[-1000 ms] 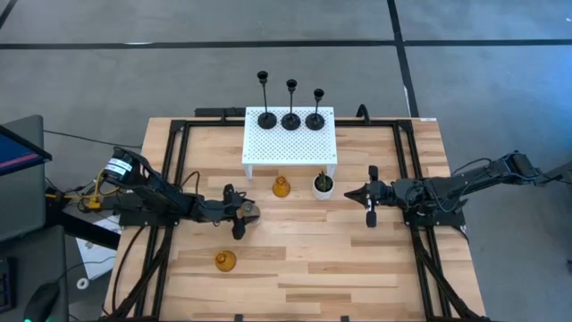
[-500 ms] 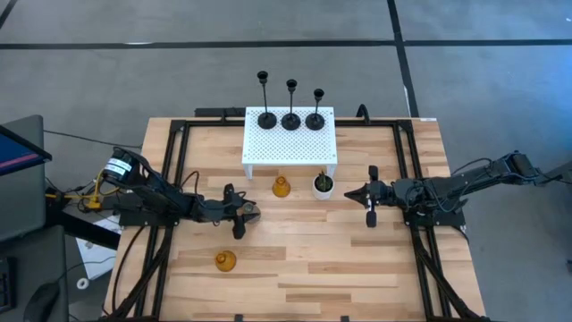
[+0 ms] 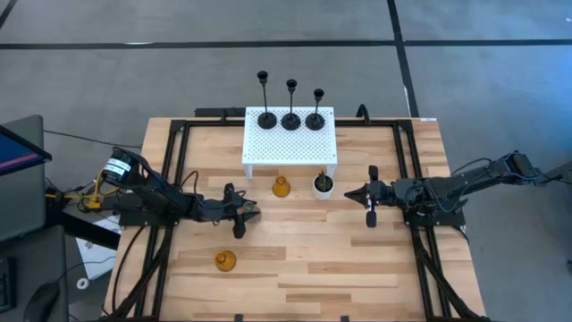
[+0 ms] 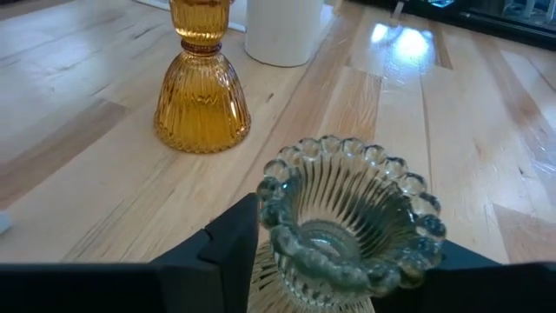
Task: Pick & Place candle stick holders
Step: Put the transparent glass candle holder on the shelf
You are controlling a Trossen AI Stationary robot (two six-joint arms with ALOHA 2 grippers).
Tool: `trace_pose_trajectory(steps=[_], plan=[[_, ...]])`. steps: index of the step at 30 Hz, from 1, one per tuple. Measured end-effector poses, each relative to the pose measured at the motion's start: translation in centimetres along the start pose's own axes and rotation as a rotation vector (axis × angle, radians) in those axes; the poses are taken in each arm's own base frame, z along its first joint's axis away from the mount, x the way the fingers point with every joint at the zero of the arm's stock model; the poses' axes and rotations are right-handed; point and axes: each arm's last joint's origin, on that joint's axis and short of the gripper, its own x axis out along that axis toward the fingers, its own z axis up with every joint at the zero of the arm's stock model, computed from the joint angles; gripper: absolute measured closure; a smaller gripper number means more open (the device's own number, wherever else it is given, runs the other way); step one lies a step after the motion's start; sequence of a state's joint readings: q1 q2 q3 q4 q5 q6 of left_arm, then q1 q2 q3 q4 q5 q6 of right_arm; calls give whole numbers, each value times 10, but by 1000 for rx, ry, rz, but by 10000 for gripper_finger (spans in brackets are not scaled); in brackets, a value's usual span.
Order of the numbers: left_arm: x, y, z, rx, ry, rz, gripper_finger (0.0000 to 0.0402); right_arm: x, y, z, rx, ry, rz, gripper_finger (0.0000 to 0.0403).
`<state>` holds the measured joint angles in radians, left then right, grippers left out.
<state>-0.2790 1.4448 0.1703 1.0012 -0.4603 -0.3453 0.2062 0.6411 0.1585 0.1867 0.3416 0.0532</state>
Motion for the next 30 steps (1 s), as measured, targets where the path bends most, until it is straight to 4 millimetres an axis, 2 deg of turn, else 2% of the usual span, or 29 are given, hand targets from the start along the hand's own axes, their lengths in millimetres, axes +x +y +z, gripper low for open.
trace_pose_trajectory(steps=[12,20,25,30], plan=[[-10,-1,12,-50,-15,-29,274,0,0,0,0,0,0,403],[-18,-3,26,-56,-32,-27,275,0,0,-1,-3,7,0,403],[-15,-15,42,-26,12,-22,274,0,0,-1,-3,7,-1,403],[-9,-31,76,-10,11,-21,273,0,0,-1,-3,7,-1,403]])
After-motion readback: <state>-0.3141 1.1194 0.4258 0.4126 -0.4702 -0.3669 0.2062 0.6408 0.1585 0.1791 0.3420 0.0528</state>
